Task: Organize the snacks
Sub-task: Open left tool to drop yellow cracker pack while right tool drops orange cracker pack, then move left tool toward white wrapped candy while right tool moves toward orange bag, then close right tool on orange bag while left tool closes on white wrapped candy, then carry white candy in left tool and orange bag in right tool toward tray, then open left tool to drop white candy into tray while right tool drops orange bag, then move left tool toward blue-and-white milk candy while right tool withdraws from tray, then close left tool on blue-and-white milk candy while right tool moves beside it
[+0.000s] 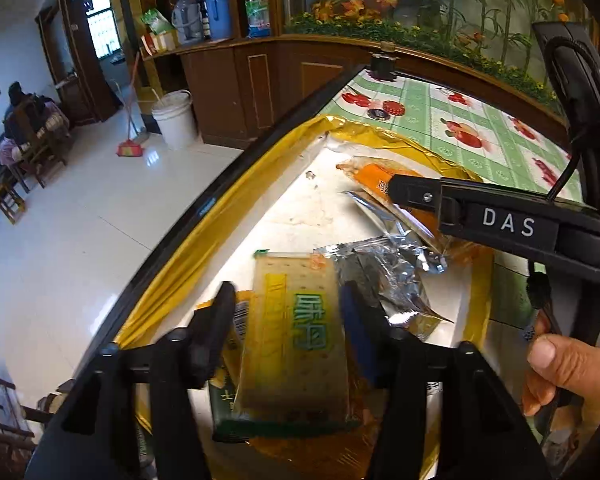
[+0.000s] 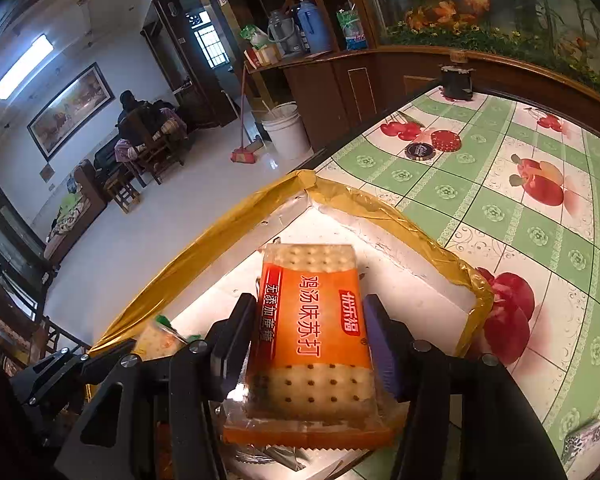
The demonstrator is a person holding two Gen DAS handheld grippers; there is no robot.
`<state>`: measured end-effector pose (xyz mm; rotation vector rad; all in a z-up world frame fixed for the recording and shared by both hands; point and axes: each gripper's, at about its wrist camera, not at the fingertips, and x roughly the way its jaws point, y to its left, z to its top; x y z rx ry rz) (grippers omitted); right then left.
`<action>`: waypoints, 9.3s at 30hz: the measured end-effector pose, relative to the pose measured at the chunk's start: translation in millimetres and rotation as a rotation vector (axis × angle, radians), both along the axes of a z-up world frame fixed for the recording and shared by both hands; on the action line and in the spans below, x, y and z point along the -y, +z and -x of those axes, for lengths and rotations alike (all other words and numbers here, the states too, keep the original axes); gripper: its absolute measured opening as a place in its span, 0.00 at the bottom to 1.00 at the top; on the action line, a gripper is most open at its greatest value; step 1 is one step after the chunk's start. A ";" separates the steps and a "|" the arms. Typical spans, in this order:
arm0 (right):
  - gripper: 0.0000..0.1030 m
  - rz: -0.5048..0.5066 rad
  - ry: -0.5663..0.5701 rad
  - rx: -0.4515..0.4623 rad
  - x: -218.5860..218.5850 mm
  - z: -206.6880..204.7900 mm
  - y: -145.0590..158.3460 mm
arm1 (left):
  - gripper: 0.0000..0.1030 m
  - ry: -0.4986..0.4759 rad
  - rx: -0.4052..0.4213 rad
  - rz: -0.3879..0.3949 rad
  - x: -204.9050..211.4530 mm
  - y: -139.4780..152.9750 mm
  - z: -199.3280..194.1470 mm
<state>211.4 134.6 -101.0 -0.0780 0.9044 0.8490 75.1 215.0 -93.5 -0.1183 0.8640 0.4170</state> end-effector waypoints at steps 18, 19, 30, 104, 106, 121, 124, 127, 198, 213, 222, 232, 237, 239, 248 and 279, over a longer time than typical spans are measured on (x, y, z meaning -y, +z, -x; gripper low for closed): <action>0.68 -0.083 -0.089 0.075 76.5 44.0 46.7 | 0.76 0.000 0.058 -0.015 19.9 22.5 21.9; 0.69 -0.088 -0.096 0.079 83.6 48.7 49.0 | 0.76 -0.003 0.062 -0.014 22.3 23.7 22.8; 0.73 -0.109 -0.193 0.085 171.4 86.4 49.5 | 0.76 -0.071 0.059 0.000 63.0 25.8 29.4; 0.48 -0.009 -0.329 0.053 324.6 192.0 9.8 | 0.10 -0.578 -0.068 0.128 209.3 -7.7 48.8; 0.48 -0.013 -0.317 0.063 318.1 190.4 13.3 | 0.10 -0.540 -0.052 0.123 197.8 -1.3 48.9; 0.48 -0.043 -0.207 0.133 266.3 176.4 41.0 | 0.10 -0.388 0.006 0.133 139.1 16.9 51.1; 0.48 -0.039 -0.179 0.150 252.7 171.1 45.4 | 0.10 -0.361 0.014 0.133 128.0 18.3 52.2; 0.48 -0.043 -0.156 0.160 241.6 167.4 49.3 | 0.10 -0.337 0.018 0.133 115.7 18.8 52.8; 0.57 -0.029 0.127 0.092 30.5 79.1 16.5 | 0.64 -0.035 0.039 0.042 5.7 12.7 33.5; 0.59 -0.062 -0.029 0.120 127.9 88.5 39.1 | 0.64 -0.088 0.081 -0.002 43.0 41.0 43.5; 0.62 -0.058 -0.129 0.136 195.7 96.7 42.7 | 0.65 -0.123 0.087 0.001 66.4 47.7 42.8; 0.63 -0.023 -0.315 0.126 298.7 99.4 32.6 | 0.75 -0.222 0.065 -0.002 113.7 39.1 28.8; 0.63 -0.010 -0.388 0.116 337.3 99.1 28.2 | 0.75 -0.291 0.017 0.008 142.2 23.1 16.2; 0.63 -0.007 -0.411 0.115 349.4 99.1 27.1 | 0.75 -0.311 -0.002 0.013 152.0 17.0 12.5; 0.65 0.011 -0.533 0.110 407.9 94.2 20.1 | 0.74 -0.357 -0.059 0.019 171.0 -2.1 -5.6; 0.44 0.169 -0.203 0.076 193.2 -1.7 -30.6 | 0.75 -0.403 -0.108 0.087 166.2 -39.3 -60.6</action>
